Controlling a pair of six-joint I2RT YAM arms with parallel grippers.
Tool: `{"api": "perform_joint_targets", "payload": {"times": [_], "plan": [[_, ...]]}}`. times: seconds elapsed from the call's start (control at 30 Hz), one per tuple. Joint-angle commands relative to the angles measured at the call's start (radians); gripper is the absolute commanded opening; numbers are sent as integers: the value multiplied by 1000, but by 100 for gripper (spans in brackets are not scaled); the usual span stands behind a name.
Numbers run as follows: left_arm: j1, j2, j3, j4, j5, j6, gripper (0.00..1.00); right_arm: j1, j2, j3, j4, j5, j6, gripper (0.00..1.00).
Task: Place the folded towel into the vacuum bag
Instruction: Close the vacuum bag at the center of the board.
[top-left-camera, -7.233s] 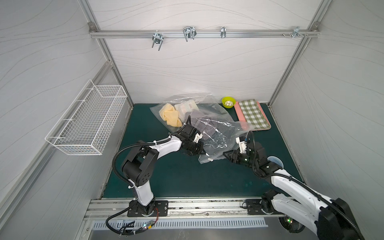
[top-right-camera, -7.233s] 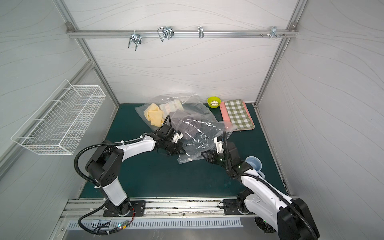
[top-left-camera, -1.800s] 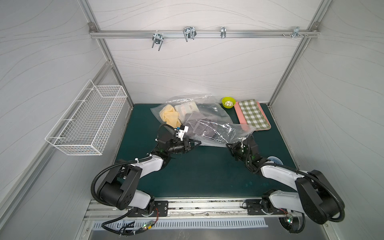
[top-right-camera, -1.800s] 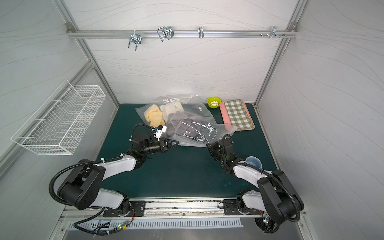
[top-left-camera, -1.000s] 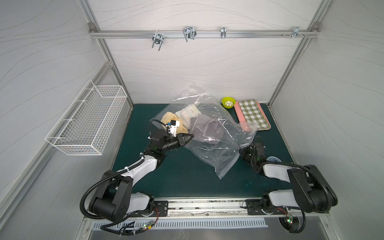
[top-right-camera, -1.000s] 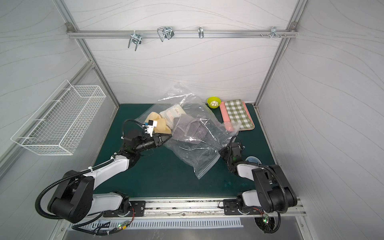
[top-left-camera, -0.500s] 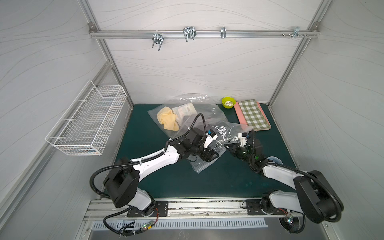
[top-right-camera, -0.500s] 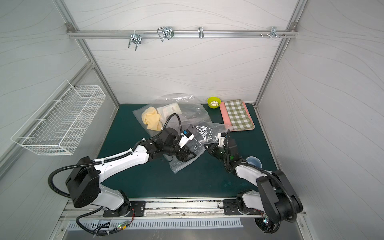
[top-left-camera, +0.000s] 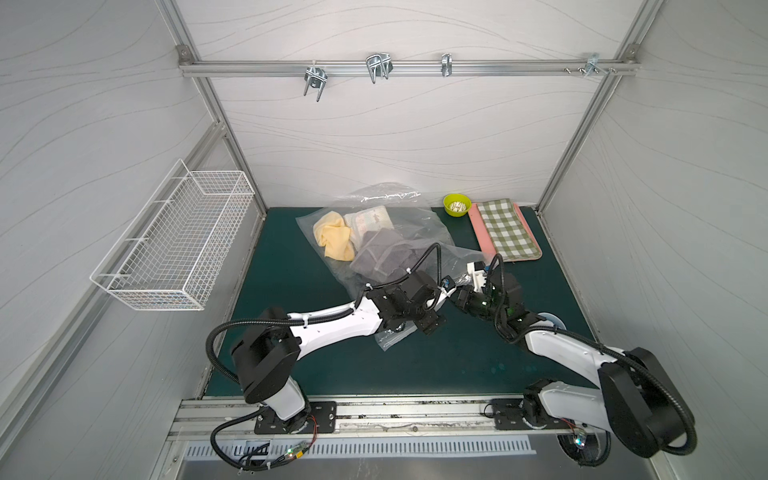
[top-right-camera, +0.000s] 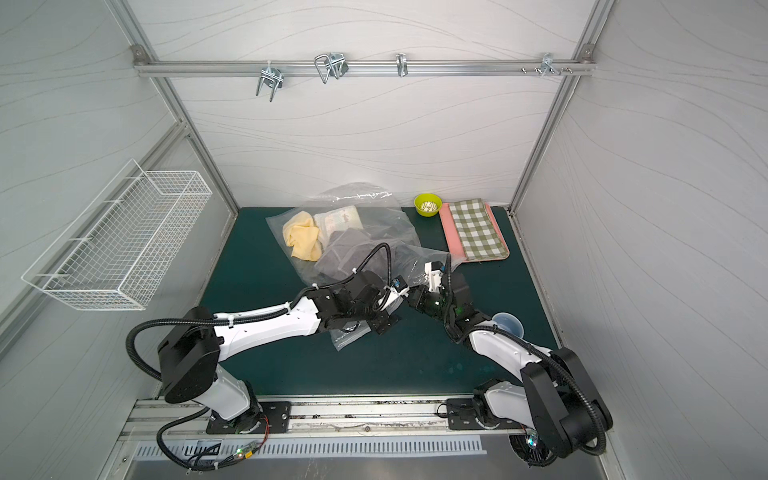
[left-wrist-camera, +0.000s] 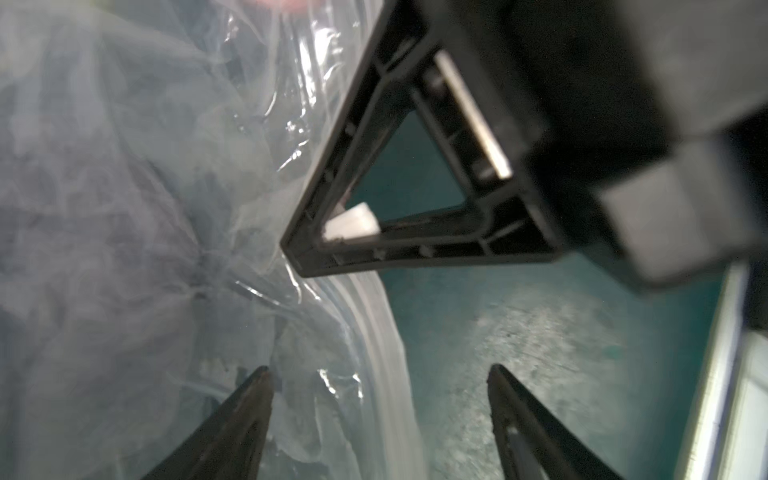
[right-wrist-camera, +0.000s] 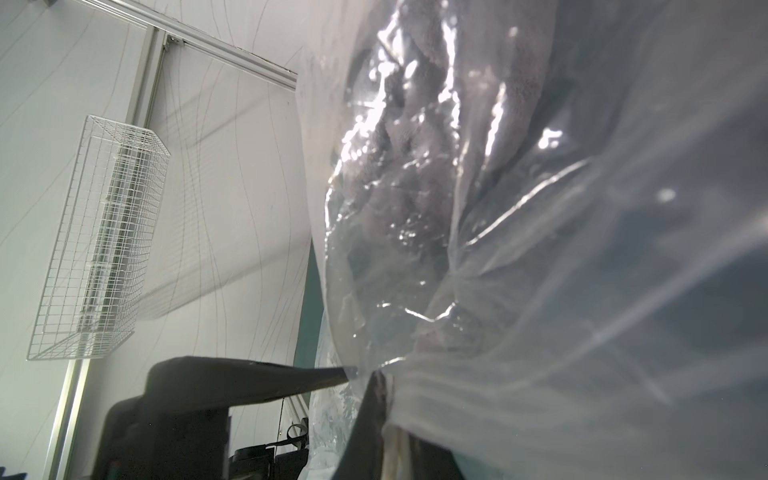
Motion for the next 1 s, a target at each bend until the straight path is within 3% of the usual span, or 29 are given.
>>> {"api": "perform_joint_targets", "payload": {"times": [0.0,0.1,0.17,0.3,0.4,0.73,0.97], "plan": [[-1,46,5,59,-125,46,79,12,6,37,-11,-33,18,0],[-1,76,19,50,-176,16,74,12,6,43,-9,-36,34,0],[-1,93,25,49,-237,-3,63,12,4,51,-18,-34,32,0],[0,97,35,42,-326,-17,26,12,-6,53,-55,-6,28,0],[0,76,36,30,-323,-23,0,12,-14,53,-100,43,30,0],[0,-79,-54,41,-194,-82,0,12,-25,97,-382,470,191,0],[0,-164,-151,161,-235,-75,0,-2,55,110,-441,566,323,0]]}}
